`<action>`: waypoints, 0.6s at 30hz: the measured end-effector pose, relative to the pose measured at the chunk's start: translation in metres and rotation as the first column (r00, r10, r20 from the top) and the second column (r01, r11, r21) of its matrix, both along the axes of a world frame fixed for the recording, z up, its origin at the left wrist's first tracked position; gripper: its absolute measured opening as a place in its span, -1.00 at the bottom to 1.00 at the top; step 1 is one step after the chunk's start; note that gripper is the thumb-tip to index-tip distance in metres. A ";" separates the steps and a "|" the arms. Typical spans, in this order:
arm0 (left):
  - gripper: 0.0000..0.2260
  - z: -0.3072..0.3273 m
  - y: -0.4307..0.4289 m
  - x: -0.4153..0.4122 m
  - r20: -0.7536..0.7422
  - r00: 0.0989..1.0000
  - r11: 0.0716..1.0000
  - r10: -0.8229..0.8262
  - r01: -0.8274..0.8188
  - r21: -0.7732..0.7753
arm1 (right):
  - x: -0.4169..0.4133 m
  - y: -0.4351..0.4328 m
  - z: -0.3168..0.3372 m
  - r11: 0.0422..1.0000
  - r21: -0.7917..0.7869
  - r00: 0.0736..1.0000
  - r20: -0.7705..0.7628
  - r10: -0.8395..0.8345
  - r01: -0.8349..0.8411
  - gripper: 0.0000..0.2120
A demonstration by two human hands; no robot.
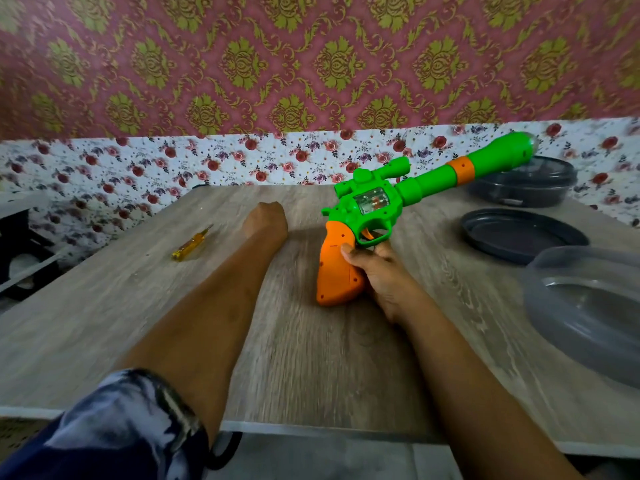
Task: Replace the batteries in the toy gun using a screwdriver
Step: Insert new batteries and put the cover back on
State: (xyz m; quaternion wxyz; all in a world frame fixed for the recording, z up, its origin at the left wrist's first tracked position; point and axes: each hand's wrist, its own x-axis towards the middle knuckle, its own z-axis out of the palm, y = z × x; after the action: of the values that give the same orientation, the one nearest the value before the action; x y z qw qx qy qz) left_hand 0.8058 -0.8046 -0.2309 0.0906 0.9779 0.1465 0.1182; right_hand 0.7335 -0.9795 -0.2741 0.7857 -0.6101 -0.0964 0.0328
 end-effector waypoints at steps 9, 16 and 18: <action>-0.77 0.013 -0.010 -0.009 -0.078 0.994 0.986 -0.071 0.082 0.142 | -0.007 0.000 0.005 1.000 0.029 1.000 0.001 0.008 -0.008 -0.63; -0.91 -0.001 0.004 -0.057 0.254 0.956 0.672 -0.149 0.287 -0.683 | -0.008 0.000 0.007 0.997 0.075 0.999 -0.051 0.007 -0.003 -0.59; -0.84 0.000 -0.005 -0.078 0.320 0.938 0.391 -0.135 0.347 -0.852 | -0.009 0.000 0.007 0.997 0.080 0.998 -0.062 0.004 0.001 -0.55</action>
State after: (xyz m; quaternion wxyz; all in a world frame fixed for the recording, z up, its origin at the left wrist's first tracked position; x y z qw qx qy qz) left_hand 0.7276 -0.8095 -0.2311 0.6271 0.7712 0.0329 0.1041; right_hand 0.7248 -0.9793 -0.2668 0.8121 -0.5768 -0.0736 0.0486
